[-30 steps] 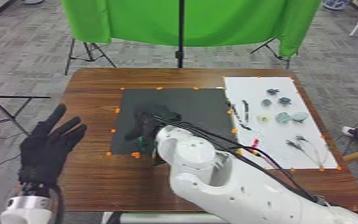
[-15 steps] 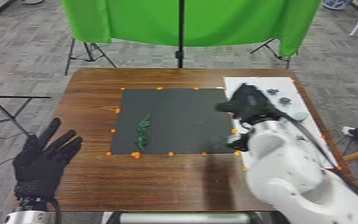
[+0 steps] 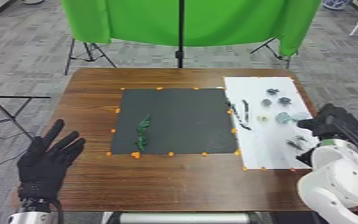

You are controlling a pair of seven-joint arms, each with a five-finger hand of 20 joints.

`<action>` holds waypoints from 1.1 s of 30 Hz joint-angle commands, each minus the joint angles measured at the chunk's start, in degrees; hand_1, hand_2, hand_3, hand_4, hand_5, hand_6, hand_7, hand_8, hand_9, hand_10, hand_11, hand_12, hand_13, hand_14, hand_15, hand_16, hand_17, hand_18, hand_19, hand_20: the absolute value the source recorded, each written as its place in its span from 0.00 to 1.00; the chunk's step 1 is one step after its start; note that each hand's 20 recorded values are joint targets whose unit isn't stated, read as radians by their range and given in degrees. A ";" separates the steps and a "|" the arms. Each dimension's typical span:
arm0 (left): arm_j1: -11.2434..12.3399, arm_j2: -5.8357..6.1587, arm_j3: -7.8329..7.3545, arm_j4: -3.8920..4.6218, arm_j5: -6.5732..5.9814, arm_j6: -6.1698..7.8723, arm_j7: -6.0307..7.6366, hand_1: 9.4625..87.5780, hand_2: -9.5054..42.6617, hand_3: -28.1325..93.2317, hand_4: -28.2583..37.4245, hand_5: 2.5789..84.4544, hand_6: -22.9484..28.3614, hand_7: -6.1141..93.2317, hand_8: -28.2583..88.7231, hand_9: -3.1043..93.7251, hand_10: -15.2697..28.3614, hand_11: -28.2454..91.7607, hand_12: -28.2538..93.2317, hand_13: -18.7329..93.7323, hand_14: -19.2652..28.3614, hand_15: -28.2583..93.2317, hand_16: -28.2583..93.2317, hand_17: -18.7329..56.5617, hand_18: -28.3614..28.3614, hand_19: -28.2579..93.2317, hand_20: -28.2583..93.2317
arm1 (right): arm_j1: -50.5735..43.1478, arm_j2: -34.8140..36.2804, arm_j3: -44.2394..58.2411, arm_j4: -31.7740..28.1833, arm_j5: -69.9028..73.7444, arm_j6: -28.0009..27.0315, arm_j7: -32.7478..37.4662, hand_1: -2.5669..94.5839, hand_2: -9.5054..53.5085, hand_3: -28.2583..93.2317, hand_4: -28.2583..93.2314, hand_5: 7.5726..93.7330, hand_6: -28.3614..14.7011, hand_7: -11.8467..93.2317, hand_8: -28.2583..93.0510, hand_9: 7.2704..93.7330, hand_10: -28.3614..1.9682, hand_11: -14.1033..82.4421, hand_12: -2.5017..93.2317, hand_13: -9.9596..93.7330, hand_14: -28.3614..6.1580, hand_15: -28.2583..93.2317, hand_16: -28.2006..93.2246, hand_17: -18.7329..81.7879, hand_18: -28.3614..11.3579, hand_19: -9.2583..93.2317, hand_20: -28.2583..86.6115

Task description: Arrange flowers

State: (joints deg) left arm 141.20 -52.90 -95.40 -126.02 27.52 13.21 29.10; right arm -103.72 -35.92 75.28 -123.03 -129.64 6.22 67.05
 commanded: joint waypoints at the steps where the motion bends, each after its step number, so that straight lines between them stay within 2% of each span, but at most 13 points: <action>1: -0.03 -2.96 -0.70 -0.34 2.29 -1.00 -3.00 0.06 0.33 0.85 0.00 0.35 0.53 0.18 0.15 0.36 0.79 0.41 0.33 0.36 1.00 0.61 0.18 0.10 1.00 0.66 0.26 | -0.42 1.16 -2.08 4.63 -0.54 -4.98 2.09 0.41 0.00 0.81 0.03 0.67 0.53 0.25 0.14 0.77 0.39 0.49 0.21 0.79 0.42 0.79 0.35 0.63 0.15 1.00 0.48; 8: -0.30 -3.67 -1.00 -0.37 2.74 -1.24 -3.92 0.06 0.33 0.85 0.00 0.35 0.53 0.18 0.15 0.36 0.79 0.41 0.33 0.36 1.00 0.61 0.18 0.10 1.00 0.66 0.26 | 0.84 1.95 -4.54 7.98 0.94 -9.61 2.74 0.41 0.00 0.81 0.03 0.67 0.53 0.25 0.14 0.76 0.39 0.49 0.20 0.79 0.42 0.79 0.35 0.63 0.14 1.00 0.48; 12: -0.38 -4.46 -1.39 -0.42 3.38 -1.61 -4.84 0.06 0.33 0.85 0.00 0.35 0.53 0.18 0.15 0.36 0.79 0.41 0.33 0.36 1.00 0.61 0.18 0.10 1.00 0.66 0.26 | 2.12 1.96 -6.55 10.02 1.33 -9.96 3.07 0.43 0.00 0.81 0.02 0.70 0.54 0.26 0.14 0.78 0.41 0.49 0.20 0.79 0.43 0.79 0.35 0.63 0.14 1.00 0.47; 14: -0.10 -4.12 -1.29 -0.50 3.13 -1.35 -4.32 0.06 0.32 0.85 0.00 0.35 0.53 0.18 0.15 0.36 0.79 0.41 0.33 0.36 1.00 0.61 0.18 0.10 1.00 0.66 0.26 | 2.38 2.18 -7.32 10.44 1.07 -9.97 2.46 0.46 0.00 0.81 0.02 0.75 0.56 0.27 0.15 0.81 0.45 0.50 0.21 0.80 0.46 0.79 0.35 0.63 0.14 1.00 0.48; 15: -0.19 -3.94 -1.27 -0.47 3.02 -1.30 -4.40 0.06 0.32 0.85 0.00 0.35 0.53 0.18 0.15 0.36 0.79 0.41 0.33 0.36 1.00 0.61 0.18 0.10 1.00 0.66 0.26 | 2.37 2.14 -7.49 10.42 0.96 -10.53 2.24 0.48 0.00 0.80 0.01 0.78 0.58 0.29 0.21 0.82 0.47 0.51 0.21 0.82 0.48 0.78 0.35 0.64 0.15 1.00 0.49; 16: 0.03 -3.44 -1.07 -0.52 2.66 -0.99 -3.55 0.06 0.32 0.85 0.00 0.35 0.53 0.18 0.15 0.36 0.79 0.41 0.33 0.36 1.00 0.61 0.18 0.10 1.00 0.66 0.26 | 3.16 2.31 -8.43 10.76 0.31 -10.15 1.69 0.52 0.00 0.78 0.00 0.81 0.58 0.29 0.23 0.84 0.49 0.52 0.22 0.82 0.49 0.78 0.36 0.64 0.16 1.00 0.50; 17: -0.20 -4.03 -1.34 -0.53 3.15 -1.31 -4.53 0.07 0.32 0.85 0.00 0.35 0.53 0.18 0.15 0.36 0.79 0.41 0.33 0.36 1.00 0.61 0.18 0.10 1.00 0.66 0.26 | 2.68 2.10 -8.07 10.55 -0.10 -10.28 1.42 0.55 0.00 0.77 0.00 0.84 0.59 0.30 0.25 0.87 0.53 0.51 0.23 0.83 0.51 0.78 0.36 0.65 0.17 1.00 0.51; 19: -0.09 -3.59 -1.13 -0.57 2.72 -0.98 -3.97 0.07 0.32 0.85 0.00 0.35 0.53 0.18 0.15 0.36 0.79 0.41 0.33 0.36 1.00 0.61 0.18 0.10 1.00 0.66 0.26 | 3.06 1.93 -8.35 10.28 -1.03 -9.71 1.22 0.59 0.00 0.76 0.00 0.89 0.61 0.33 0.27 0.92 0.57 0.52 0.25 0.86 0.56 0.78 0.37 0.68 0.19 1.00 0.55; 21: -0.17 -3.81 -1.29 -0.55 2.84 -1.08 -4.19 0.07 0.32 0.85 0.00 0.35 0.53 0.18 0.15 0.36 0.79 0.41 0.33 0.36 1.00 0.61 0.18 0.10 1.00 0.66 0.26 | 3.49 1.75 -8.36 9.47 -1.86 -8.96 1.12 0.60 0.00 0.76 0.00 0.90 0.62 0.33 0.27 0.94 0.57 0.53 0.25 0.87 0.57 0.78 0.38 0.69 0.20 1.00 0.57; 23: -0.04 -3.47 -1.27 -0.60 2.61 -0.88 -4.01 0.07 0.32 0.85 0.00 0.35 0.53 0.18 0.15 0.36 0.79 0.41 0.33 0.36 1.00 0.61 0.18 0.10 1.00 0.66 0.26 | 3.04 1.58 -7.37 7.67 -2.88 -8.19 0.76 0.61 0.00 0.77 0.00 0.91 0.62 0.33 0.28 0.95 0.56 0.55 0.24 0.88 0.58 0.79 0.38 0.70 0.21 1.00 0.59; 26: 0.64 -2.08 -0.97 -0.80 1.68 -0.22 -2.50 0.07 0.32 0.85 0.00 0.35 0.53 0.18 0.15 0.35 0.79 0.41 0.33 0.36 1.00 0.61 0.18 0.10 1.00 0.65 0.26 | 3.72 1.09 -6.94 4.24 -4.68 -6.69 -0.03 0.61 0.00 0.78 0.00 0.92 0.61 0.33 0.28 0.95 0.57 0.55 0.24 0.89 0.58 0.79 0.38 0.71 0.21 1.00 0.60; 30: 0.94 -2.27 -1.56 -1.06 2.06 -0.32 -2.73 0.07 0.32 0.85 0.00 0.35 0.54 0.18 0.16 0.36 0.79 0.41 0.33 0.36 1.00 0.62 0.18 0.10 1.00 0.65 0.26 | 7.97 -0.65 -9.43 -0.17 -6.18 -5.79 -2.02 0.61 0.00 0.78 0.00 0.93 0.61 0.32 0.29 0.96 0.56 0.55 0.24 0.90 0.58 0.79 0.39 0.71 0.21 1.00 0.62; 33: 1.41 -1.61 -1.72 -1.38 1.64 0.25 -2.17 0.07 0.32 0.85 0.00 0.35 0.54 0.18 0.16 0.36 0.79 0.41 0.33 0.36 1.00 0.62 0.18 0.10 1.00 0.65 0.26 | 13.72 -3.57 -14.24 -2.55 -4.29 -5.57 -4.39 0.61 0.00 0.79 0.00 0.93 0.60 0.32 0.29 0.96 0.56 0.55 0.24 0.90 0.58 0.79 0.39 0.71 0.20 1.00 0.63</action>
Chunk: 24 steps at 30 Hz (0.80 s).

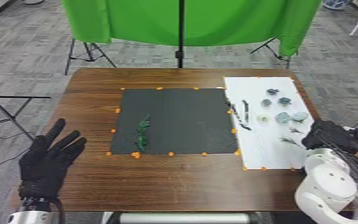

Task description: Arrange flowers

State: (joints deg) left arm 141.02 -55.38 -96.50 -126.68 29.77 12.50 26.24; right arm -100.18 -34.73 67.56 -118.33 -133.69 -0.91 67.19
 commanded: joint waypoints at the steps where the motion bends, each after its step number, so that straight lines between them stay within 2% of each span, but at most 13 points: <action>1: 1.37 0.60 -0.78 -0.70 -0.31 0.74 0.16 0.07 0.32 0.85 0.00 0.35 0.54 0.18 0.16 0.36 0.79 0.41 0.33 0.36 1.00 0.61 0.18 0.10 1.00 0.66 0.26 | 12.32 -6.04 -8.63 -7.69 0.02 1.43 -5.19 0.61 0.00 0.79 0.00 0.93 0.60 0.32 0.29 0.96 0.56 0.56 0.24 0.90 0.58 0.80 0.39 0.72 0.21 1.00 0.63; 2: 1.67 1.26 -0.59 -0.81 -0.83 1.16 1.00 0.07 0.32 0.85 0.00 0.35 0.54 0.18 0.16 0.36 0.79 0.41 0.33 0.36 1.00 0.61 0.18 0.10 1.00 0.66 0.26 | 15.31 -7.38 -11.55 -7.59 0.50 1.61 -6.13 0.61 0.00 0.79 0.00 0.93 0.60 0.32 0.29 0.96 0.55 0.56 0.24 0.90 0.58 0.80 0.39 0.72 0.20 1.00 0.63; 5: 1.37 0.25 -0.96 -0.86 0.02 0.66 -0.36 0.08 0.32 0.85 0.00 0.35 0.54 0.18 0.16 0.35 0.79 0.41 0.33 0.36 1.00 0.61 0.18 0.10 1.00 0.65 0.26 | 22.79 -12.51 -19.07 -6.31 3.06 0.07 -7.87 0.60 0.00 0.79 0.00 0.94 0.61 0.32 0.30 0.97 0.56 0.56 0.24 0.90 0.58 0.80 0.39 0.72 0.20 1.00 0.65; 7: 1.10 0.17 -0.94 -0.78 0.29 0.46 -0.57 0.08 0.32 0.85 0.00 0.35 0.54 0.18 0.16 0.36 0.79 0.41 0.33 0.36 1.00 0.61 0.18 0.10 1.00 0.66 0.26 | 27.09 -15.47 -23.83 -4.69 4.16 -0.56 -9.48 0.60 0.00 0.79 0.00 0.94 0.61 0.32 0.30 0.98 0.56 0.56 0.24 0.91 0.57 0.80 0.39 0.73 0.20 1.00 0.65; 9: 0.69 -0.94 -1.55 -0.82 1.24 0.08 -2.03 0.08 0.32 0.85 0.00 0.35 0.54 0.18 0.15 0.36 0.79 0.41 0.33 0.36 1.00 0.61 0.18 0.10 1.00 0.66 0.26 | 31.43 -18.52 -28.90 -2.28 4.04 -1.44 -10.48 0.59 0.00 0.79 0.00 0.95 0.60 0.32 0.30 0.98 0.57 0.57 0.24 0.91 0.57 0.80 0.39 0.73 0.20 1.00 0.66; 11: 0.86 -0.45 -1.58 -0.92 0.85 0.35 -1.51 0.08 0.32 0.85 0.00 0.35 0.54 0.18 0.15 0.36 0.79 0.41 0.33 0.36 1.00 0.61 0.18 0.10 1.00 0.66 0.26 | 35.26 -21.33 -33.49 0.92 4.10 -2.19 -11.36 0.59 0.00 0.79 0.00 0.95 0.60 0.32 0.30 0.99 0.57 0.57 0.24 0.91 0.57 0.81 0.39 0.73 0.19 1.00 0.67; 13: 0.23 -0.65 -1.54 -0.83 1.14 0.22 -2.17 0.08 0.32 0.85 0.00 0.35 0.54 0.18 0.15 0.35 0.79 0.41 0.33 0.36 1.00 0.61 0.18 0.10 1.00 0.65 0.26 | 37.80 -23.79 -36.30 3.73 5.15 -3.90 -11.43 0.59 0.00 0.79 0.00 0.96 0.60 0.31 0.31 0.99 0.57 0.58 0.24 0.92 0.57 0.81 0.39 0.74 0.19 1.00 0.68; 16: -0.32 -0.15 -1.52 -0.74 1.02 0.37 -2.66 0.08 0.32 0.85 0.00 0.35 0.54 0.18 0.15 0.35 0.79 0.41 0.33 0.36 1.00 0.61 0.18 0.10 1.00 0.65 0.26 | 40.96 -26.65 -40.34 8.23 4.84 -5.23 -11.47 0.58 0.00 0.79 0.00 0.96 0.60 0.31 0.31 0.99 0.57 0.58 0.24 0.92 0.57 0.81 0.39 0.74 0.19 1.00 0.68; 17: -0.09 0.36 -1.42 -0.81 0.66 0.57 -2.34 0.08 0.32 0.85 0.00 0.35 0.54 0.18 0.15 0.35 0.79 0.41 0.33 0.36 1.00 0.61 0.18 0.10 1.00 0.66 0.26 | 41.77 -27.41 -41.56 9.46 4.83 -5.48 -11.40 0.58 0.00 0.79 0.00 0.97 0.60 0.31 0.31 0.99 0.57 0.58 0.24 0.92 0.57 0.81 0.39 0.74 0.19 1.00 0.69; 20: -0.88 -0.18 -1.50 -0.62 1.18 0.27 -3.50 0.08 0.32 0.85 0.00 0.35 0.54 0.18 0.15 0.36 0.79 0.41 0.33 0.36 1.00 0.61 0.18 0.10 1.00 0.66 0.26 | 43.91 -28.99 -44.87 12.49 4.70 -5.82 -10.59 0.55 0.00 0.80 0.01 0.97 0.60 0.31 0.32 1.00 0.57 0.59 0.24 0.92 0.57 0.81 0.39 0.74 0.18 1.00 0.69; 21: -0.75 0.19 -1.35 -0.61 0.88 0.50 -2.89 0.08 0.32 0.85 0.00 0.35 0.54 0.18 0.15 0.36 0.79 0.41 0.33 0.36 1.00 0.61 0.18 0.10 1.00 0.65 0.26 | 44.67 -29.52 -45.78 13.55 4.76 -6.53 -10.63 0.55 0.00 0.80 0.01 0.98 0.61 0.31 0.32 1.00 0.57 0.59 0.24 0.93 0.57 0.81 0.39 0.75 0.18 1.00 0.70; 24: -1.58 -0.29 -1.59 -0.47 1.57 -0.11 -4.50 0.08 0.31 0.85 0.00 0.35 0.54 0.18 0.16 0.36 0.79 0.41 0.33 0.36 1.00 0.61 0.18 0.10 1.00 0.66 0.26 | 45.39 -30.70 -47.20 15.75 5.37 -7.74 -9.47 0.53 0.00 0.81 0.01 0.99 0.61 0.31 0.31 1.00 0.57 0.60 0.24 0.93 0.56 0.81 0.39 0.75 0.17 1.00 0.71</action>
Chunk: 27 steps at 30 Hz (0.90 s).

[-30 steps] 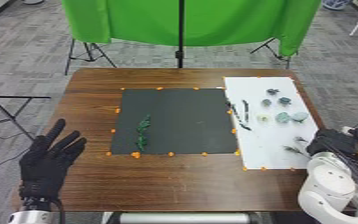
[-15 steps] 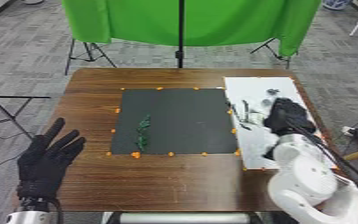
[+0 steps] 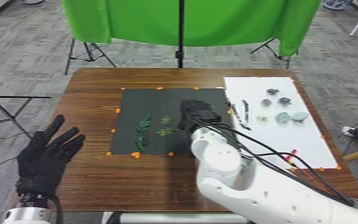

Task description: Arrange flowers

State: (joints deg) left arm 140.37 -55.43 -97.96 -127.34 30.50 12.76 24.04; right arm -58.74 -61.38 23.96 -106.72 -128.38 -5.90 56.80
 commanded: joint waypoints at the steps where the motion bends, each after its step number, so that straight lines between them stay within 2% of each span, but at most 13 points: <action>1: -1.07 -0.26 -0.09 0.24 0.90 -0.39 -2.28 0.08 0.31 0.85 0.00 0.35 0.54 0.18 0.16 0.35 0.79 0.41 0.33 0.36 1.00 0.61 0.18 0.10 1.00 0.66 0.26 | 4.32 -4.35 -4.22 4.76 0.19 -2.83 1.48 0.53 0.00 0.81 0.01 0.99 0.61 0.30 0.31 1.00 0.56 0.61 0.23 0.94 0.57 0.81 0.39 0.76 0.17 1.00 0.71; 3: -1.22 0.32 0.07 0.31 0.58 -0.23 -1.82 0.08 0.31 0.85 0.00 0.35 0.54 0.18 0.15 0.36 0.79 0.41 0.33 0.36 1.00 0.61 0.18 0.10 1.00 0.66 0.26 | 4.75 -4.97 -4.91 5.64 0.96 -5.09 2.28 0.53 0.00 0.81 0.01 1.00 0.61 0.31 0.31 1.00 0.56 0.62 0.23 0.94 0.56 0.81 0.39 0.76 0.16 1.00 0.71; 6: -2.20 -0.79 -0.16 0.62 1.70 -1.37 -3.53 0.08 0.31 0.85 0.00 0.35 0.54 0.18 0.15 0.36 0.79 0.41 0.33 0.36 1.00 0.62 0.18 0.10 1.00 0.66 0.26 | 5.26 -5.35 -6.03 6.49 1.26 -4.23 2.78 0.50 0.04 0.82 0.01 1.00 0.63 0.33 0.26 1.00 0.56 0.64 0.21 0.95 0.56 0.81 0.40 0.77 0.16 1.00 0.72; 7: -2.39 -0.57 0.05 0.67 1.52 -1.35 -3.47 0.08 0.31 0.85 0.00 0.35 0.54 0.18 0.15 0.36 0.79 0.41 0.33 0.36 1.00 0.62 0.18 0.10 1.00 0.66 0.26 | 5.36 -5.60 -6.12 6.87 1.25 -4.54 2.95 0.49 0.05 0.83 0.01 1.00 0.64 0.34 0.23 1.00 0.55 0.64 0.21 0.95 0.56 0.81 0.40 0.77 0.15 1.00 0.73; 9: -2.84 -0.77 0.16 0.78 1.83 -1.63 -3.93 0.08 0.32 0.85 0.00 0.35 0.54 0.18 0.15 0.36 0.79 0.41 0.33 0.36 1.00 0.62 0.18 0.10 1.00 0.66 0.26 | 5.58 -6.04 -6.28 7.33 1.99 -6.02 3.92 0.47 0.09 0.83 0.02 1.00 0.65 0.36 0.14 1.00 0.55 0.66 0.20 0.96 0.55 0.81 0.40 0.78 0.14 1.00 0.73; 10: -2.97 -1.04 0.13 0.82 2.07 -1.85 -4.13 0.08 0.31 0.85 0.00 0.35 0.54 0.18 0.15 0.36 0.79 0.41 0.33 0.36 1.00 0.62 0.18 0.10 1.00 0.66 0.26 | 5.67 -6.19 -6.28 7.45 2.73 -6.51 4.29 0.47 0.10 0.83 0.03 1.00 0.65 0.37 0.14 1.00 0.55 0.66 0.20 0.96 0.55 0.81 0.40 0.78 0.14 1.00 0.74; 13: -3.55 -1.36 0.03 0.99 2.46 -2.19 -4.65 0.09 0.31 0.85 0.00 0.35 0.54 0.18 0.15 0.36 0.79 0.41 0.33 0.36 1.00 0.62 0.18 0.10 1.00 0.66 0.26 | 6.10 -6.39 -7.00 7.99 2.76 -5.63 4.44 0.47 0.11 0.82 0.03 1.00 0.66 0.38 0.12 1.00 0.54 0.67 0.19 0.97 0.55 0.81 0.40 0.78 0.14 1.00 0.74; 14: -3.71 -1.83 -0.14 1.04 2.82 -2.49 -5.19 0.09 0.31 0.85 0.00 0.35 0.54 0.18 0.15 0.36 0.79 0.41 0.33 0.36 1.00 0.62 0.18 0.10 1.00 0.66 0.26 | 5.89 -6.75 -6.67 8.21 2.72 -6.08 4.38 0.47 0.12 0.82 0.03 1.00 0.66 0.39 0.12 1.00 0.54 0.67 0.19 0.97 0.55 0.81 0.40 0.78 0.14 1.00 0.74; 17: -4.29 -1.66 0.19 1.24 2.74 -2.64 -5.27 0.09 0.31 0.86 0.00 0.35 0.54 0.18 0.15 0.36 0.79 0.41 0.33 0.36 1.00 0.62 0.18 0.10 1.00 0.66 0.26 | 5.70 -7.15 -6.45 7.89 3.05 -5.73 4.45 0.47 0.13 0.82 0.03 1.00 0.67 0.39 0.12 1.00 0.54 0.67 0.19 0.97 0.55 0.80 0.40 0.79 0.14 1.00 0.74; 22: -4.71 -2.83 -0.15 1.38 3.61 -3.37 -6.37 0.09 0.31 0.86 0.00 0.35 0.54 0.18 0.15 0.36 0.79 0.41 0.33 0.36 1.00 0.62 0.18 0.10 1.00 0.66 0.26 | 4.78 -8.11 -5.77 7.01 2.51 -5.57 3.79 0.45 0.16 0.82 0.03 1.00 0.67 0.41 0.11 1.00 0.54 0.68 0.18 0.98 0.54 0.80 0.40 0.79 0.13 1.00 0.74; 27: -5.01 -2.19 0.45 1.61 3.26 -3.34 -6.17 0.09 0.31 0.86 0.00 0.35 0.54 0.18 0.15 0.36 0.79 0.41 0.33 0.36 1.00 0.62 0.18 0.10 1.00 0.66 0.26 | 5.22 -8.62 -6.12 7.36 3.80 -6.32 4.73 0.43 0.17 0.81 0.03 1.00 0.67 0.43 0.11 1.00 0.53 0.69 0.17 0.98 0.53 0.80 0.41 0.79 0.12 1.00 0.74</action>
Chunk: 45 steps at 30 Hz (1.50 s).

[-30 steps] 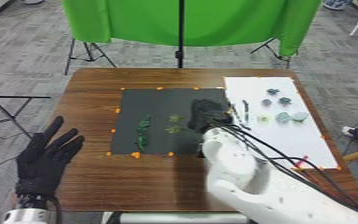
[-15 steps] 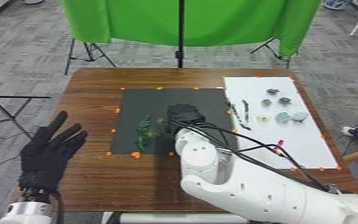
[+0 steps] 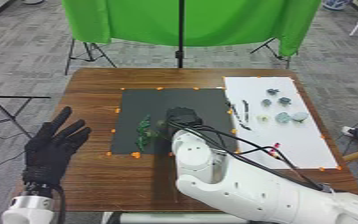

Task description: Arrange flowers

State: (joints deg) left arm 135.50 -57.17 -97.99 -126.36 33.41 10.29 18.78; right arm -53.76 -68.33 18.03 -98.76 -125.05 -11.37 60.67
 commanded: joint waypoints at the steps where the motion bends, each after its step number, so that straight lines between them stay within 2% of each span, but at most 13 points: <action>1: -0.12 -0.65 0.39 0.60 0.49 -0.91 -1.09 0.09 0.31 0.86 0.00 0.35 0.54 0.18 0.15 0.36 0.79 0.41 0.33 0.36 1.00 0.62 0.18 0.10 1.00 0.66 0.26 | 0.28 -1.56 -0.52 -0.58 0.04 -0.72 0.96 0.43 0.17 0.81 0.03 1.00 0.67 0.43 0.11 1.00 0.53 0.69 0.17 0.98 0.53 0.80 0.41 0.79 0.12 1.00 0.75; 14: -0.25 -1.50 0.25 0.70 1.00 -1.33 -1.78 0.10 0.32 0.86 0.00 0.35 0.54 0.18 0.15 0.35 0.79 0.41 0.33 0.36 1.00 0.62 0.18 0.10 1.00 0.66 0.26 | 0.10 -1.51 -0.39 -0.02 -1.40 -2.02 1.31 0.39 0.14 0.80 0.03 1.00 0.67 0.42 0.10 1.00 0.54 0.68 0.17 0.98 0.52 0.79 0.41 0.79 0.12 1.00 0.75; 18: 1.81 -0.88 0.17 0.05 -0.03 0.00 0.24 0.10 0.32 0.86 0.00 0.35 0.54 0.18 0.15 0.35 0.79 0.41 0.33 0.36 1.00 0.62 0.18 0.10 1.00 0.66 0.26 | -0.99 0.30 1.69 -2.82 -3.47 -0.76 0.50 0.38 0.11 0.80 0.03 1.00 0.67 0.41 0.10 1.00 0.54 0.68 0.17 0.98 0.53 0.80 0.41 0.79 0.11 1.00 0.75; 24: 3.26 -0.63 -0.19 -0.10 -0.93 0.67 2.11 0.10 0.32 0.86 0.00 0.35 0.54 0.18 0.15 0.35 0.79 0.41 0.33 0.36 1.00 0.62 0.18 0.10 1.00 0.66 0.26 | -5.61 8.02 11.81 -11.07 -3.78 6.82 -1.45 0.36 0.10 0.80 0.03 1.00 0.66 0.40 0.10 1.00 0.55 0.68 0.17 0.97 0.53 0.80 0.41 0.79 0.12 1.00 0.75; 25: 3.38 -0.74 -0.25 -0.06 -0.92 0.67 2.36 0.10 0.32 0.86 0.00 0.35 0.54 0.18 0.15 0.35 0.79 0.41 0.33 0.36 1.00 0.62 0.18 0.10 1.00 0.66 0.26 | -6.51 9.51 13.89 -12.11 -1.53 11.22 -0.21 0.36 0.10 0.80 0.03 1.00 0.65 0.39 0.11 1.00 0.55 0.67 0.18 0.96 0.53 0.80 0.41 0.78 0.12 1.00 0.74; 26: 3.02 -1.16 -0.34 0.12 -0.79 0.34 1.86 0.10 0.32 0.86 0.00 0.35 0.54 0.18 0.15 0.35 0.79 0.41 0.33 0.36 1.00 0.62 0.18 0.10 1.00 0.66 0.26 | -7.85 11.18 15.81 -12.84 -1.16 16.58 0.51 0.36 0.10 0.80 0.03 1.00 0.64 0.34 0.12 1.00 0.54 0.62 0.19 0.95 0.52 0.79 0.40 0.76 0.12 1.00 0.71; 27: 3.70 -0.44 -0.21 -0.05 -1.53 0.70 2.94 0.09 0.32 0.86 0.00 0.35 0.54 0.18 0.15 0.35 0.79 0.41 0.33 0.36 1.00 0.62 0.18 0.10 1.00 0.66 0.26 | -8.96 12.73 17.82 -13.39 -0.89 19.41 0.62 0.36 0.10 0.80 0.03 0.99 0.63 0.31 0.12 1.00 0.54 0.58 0.20 0.94 0.52 0.79 0.40 0.75 0.12 1.00 0.68; 30: 4.27 -0.10 -0.12 -0.06 -1.70 0.73 3.50 0.09 0.32 0.86 0.00 0.35 0.54 0.18 0.15 0.35 0.79 0.41 0.33 0.36 1.00 0.62 0.18 0.10 1.00 0.66 0.26 | -12.28 16.84 23.67 -14.12 1.89 26.34 3.10 0.36 0.10 0.80 0.04 0.87 0.58 0.25 0.14 0.94 0.47 0.48 0.23 0.87 0.46 0.75 0.37 0.68 0.13 1.00 0.52; 37: 5.27 0.52 0.37 0.23 -2.74 0.76 5.77 0.06 0.31 0.85 0.00 0.35 0.54 0.18 0.16 0.35 0.79 0.41 0.33 0.36 1.00 0.62 0.18 0.10 1.00 0.66 0.26 | -15.90 21.46 30.01 -10.08 3.01 25.61 8.10 0.37 0.07 0.82 0.04 0.69 0.52 0.23 0.14 0.81 0.38 0.47 0.21 0.80 0.40 0.75 0.35 0.62 0.12 1.00 0.41; 39: 4.97 -0.24 0.24 0.21 -2.15 0.37 4.84 0.06 0.31 0.84 0.00 0.35 0.54 0.18 0.16 0.35 0.79 0.41 0.33 0.36 1.00 0.62 0.18 0.10 1.00 0.66 0.26 | -16.20 22.24 29.98 -9.06 3.42 23.77 8.81 0.37 0.06 0.82 0.04 0.67 0.51 0.22 0.14 0.79 0.37 0.48 0.20 0.79 0.39 0.76 0.35 0.61 0.11 1.00 0.41; 43: 5.01 0.21 0.50 0.14 -2.23 0.53 5.14 0.06 0.31 0.85 0.00 0.35 0.54 0.18 0.16 0.35 0.79 0.41 0.33 0.36 1.00 0.61 0.18 0.10 1.00 0.65 0.26 | -15.84 22.24 28.45 -6.82 3.25 22.59 9.76 0.37 0.05 0.82 0.04 0.63 0.49 0.22 0.14 0.77 0.36 0.48 0.20 0.78 0.39 0.77 0.34 0.61 0.11 1.00 0.40; 44: 4.77 -0.45 0.20 0.14 -1.72 0.25 4.10 0.06 0.31 0.85 0.00 0.35 0.54 0.18 0.15 0.35 0.79 0.41 0.33 0.36 1.00 0.61 0.18 0.10 1.00 0.65 0.26 | -15.80 22.02 28.04 -6.34 2.95 21.89 9.83 0.37 0.05 0.83 0.04 0.63 0.49 0.22 0.14 0.77 0.35 0.48 0.20 0.78 0.39 0.77 0.34 0.61 0.11 1.00 0.40; 45: 4.92 0.06 0.43 0.06 -2.05 0.59 4.70 0.06 0.31 0.85 0.00 0.35 0.54 0.18 0.16 0.35 0.79 0.41 0.33 0.36 1.00 0.61 0.18 0.10 1.00 0.65 0.26 | -15.16 21.83 27.12 -5.67 2.70 21.27 9.72 0.37 0.05 0.83 0.04 0.63 0.49 0.22 0.14 0.77 0.35 0.48 0.20 0.78 0.39 0.77 0.34 0.61 0.11 1.00 0.40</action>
State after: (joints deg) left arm 139.66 -56.82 -97.78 -126.33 31.22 10.44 24.03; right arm -69.18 -46.00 47.80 -106.60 -121.26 11.49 69.42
